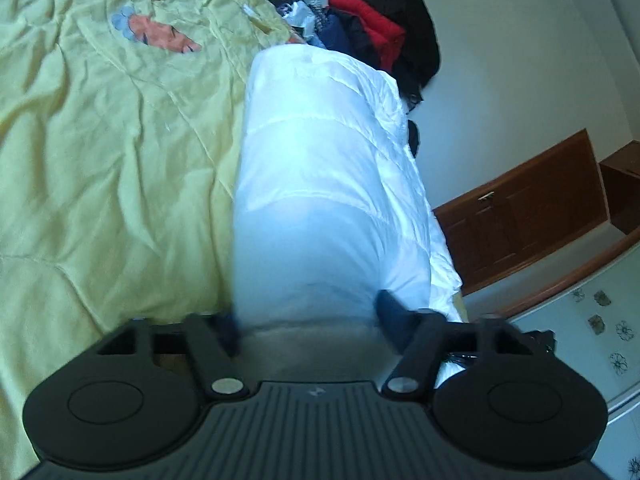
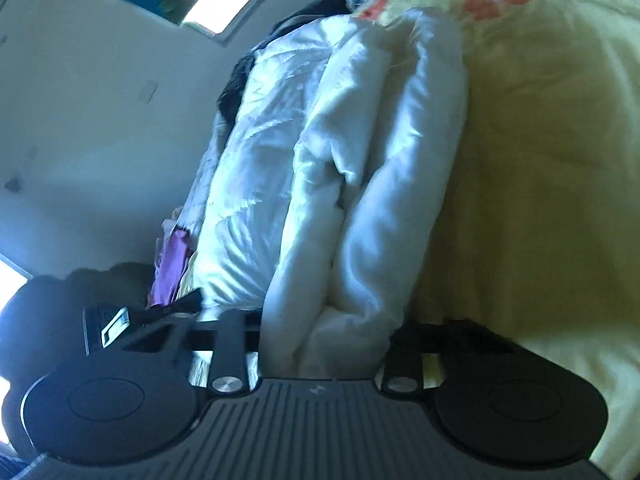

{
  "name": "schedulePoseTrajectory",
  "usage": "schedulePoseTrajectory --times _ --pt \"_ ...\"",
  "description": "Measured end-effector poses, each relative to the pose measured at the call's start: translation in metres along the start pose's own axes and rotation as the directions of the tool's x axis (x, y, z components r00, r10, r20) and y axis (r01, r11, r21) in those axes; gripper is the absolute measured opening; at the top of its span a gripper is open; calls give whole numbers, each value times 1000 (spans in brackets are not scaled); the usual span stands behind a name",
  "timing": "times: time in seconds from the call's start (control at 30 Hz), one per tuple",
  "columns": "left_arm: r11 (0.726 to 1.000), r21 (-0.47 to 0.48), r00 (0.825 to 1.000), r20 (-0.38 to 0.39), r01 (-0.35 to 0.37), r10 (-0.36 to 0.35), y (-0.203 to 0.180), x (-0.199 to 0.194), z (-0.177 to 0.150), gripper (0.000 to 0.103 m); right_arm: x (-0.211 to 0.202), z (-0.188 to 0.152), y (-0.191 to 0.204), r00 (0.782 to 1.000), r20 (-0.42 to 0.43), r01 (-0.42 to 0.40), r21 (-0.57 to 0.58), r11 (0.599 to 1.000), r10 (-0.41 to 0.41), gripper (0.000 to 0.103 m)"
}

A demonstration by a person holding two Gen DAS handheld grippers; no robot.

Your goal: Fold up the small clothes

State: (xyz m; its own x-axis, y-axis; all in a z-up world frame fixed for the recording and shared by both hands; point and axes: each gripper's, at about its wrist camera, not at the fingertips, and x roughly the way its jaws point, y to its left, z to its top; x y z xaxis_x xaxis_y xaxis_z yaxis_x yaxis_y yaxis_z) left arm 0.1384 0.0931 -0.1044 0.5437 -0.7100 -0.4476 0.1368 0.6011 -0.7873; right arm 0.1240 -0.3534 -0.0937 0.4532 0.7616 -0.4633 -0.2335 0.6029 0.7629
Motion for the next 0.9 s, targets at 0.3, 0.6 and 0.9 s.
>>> schedulePoseTrajectory --times 0.3,0.6,0.9 --pt "980 165 994 5 -109 109 -8 -1 -8 49 8 -4 -10 999 -36 -8 -44 999 7 28" --pt "832 423 916 332 -358 224 -64 -59 -53 75 -49 -9 -17 991 114 57 52 997 -63 60" --pt "644 574 839 502 -505 210 -135 0 -27 79 -58 60 48 957 288 0 -81 997 24 71"
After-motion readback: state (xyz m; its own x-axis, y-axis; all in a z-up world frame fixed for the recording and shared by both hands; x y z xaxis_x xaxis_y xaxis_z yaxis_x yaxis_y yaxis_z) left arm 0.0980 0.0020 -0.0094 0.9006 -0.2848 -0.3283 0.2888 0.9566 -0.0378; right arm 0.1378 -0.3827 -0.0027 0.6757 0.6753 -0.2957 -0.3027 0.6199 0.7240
